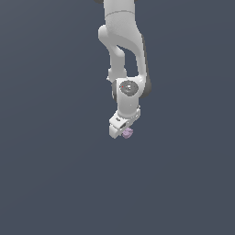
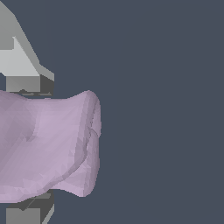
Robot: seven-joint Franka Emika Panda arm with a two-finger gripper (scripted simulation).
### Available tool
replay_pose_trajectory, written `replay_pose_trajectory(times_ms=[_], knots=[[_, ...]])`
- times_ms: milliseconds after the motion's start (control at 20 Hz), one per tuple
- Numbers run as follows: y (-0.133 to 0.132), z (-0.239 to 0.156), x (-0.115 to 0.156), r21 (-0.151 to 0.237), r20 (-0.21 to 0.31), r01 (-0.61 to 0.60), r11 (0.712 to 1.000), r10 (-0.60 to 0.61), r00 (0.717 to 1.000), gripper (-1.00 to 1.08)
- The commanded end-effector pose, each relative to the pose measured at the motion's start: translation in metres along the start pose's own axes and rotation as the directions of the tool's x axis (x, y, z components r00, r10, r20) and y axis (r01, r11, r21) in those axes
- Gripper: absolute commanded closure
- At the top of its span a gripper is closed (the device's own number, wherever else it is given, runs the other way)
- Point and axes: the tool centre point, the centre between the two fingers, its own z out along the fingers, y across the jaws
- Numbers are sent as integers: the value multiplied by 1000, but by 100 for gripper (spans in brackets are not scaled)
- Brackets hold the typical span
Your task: Pick up the object and move it to a goal position.
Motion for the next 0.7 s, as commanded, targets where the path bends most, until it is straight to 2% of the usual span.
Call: replay_pose_trajectory(times_ms=[0,350,650], knots=[[-1,1,0,1,1,1,1000,-1,1000,108],[0,-3,3,0,0,1,1000,-1,1000,108],[2,-21,18,0,0,1,1000,-1,1000,108]])
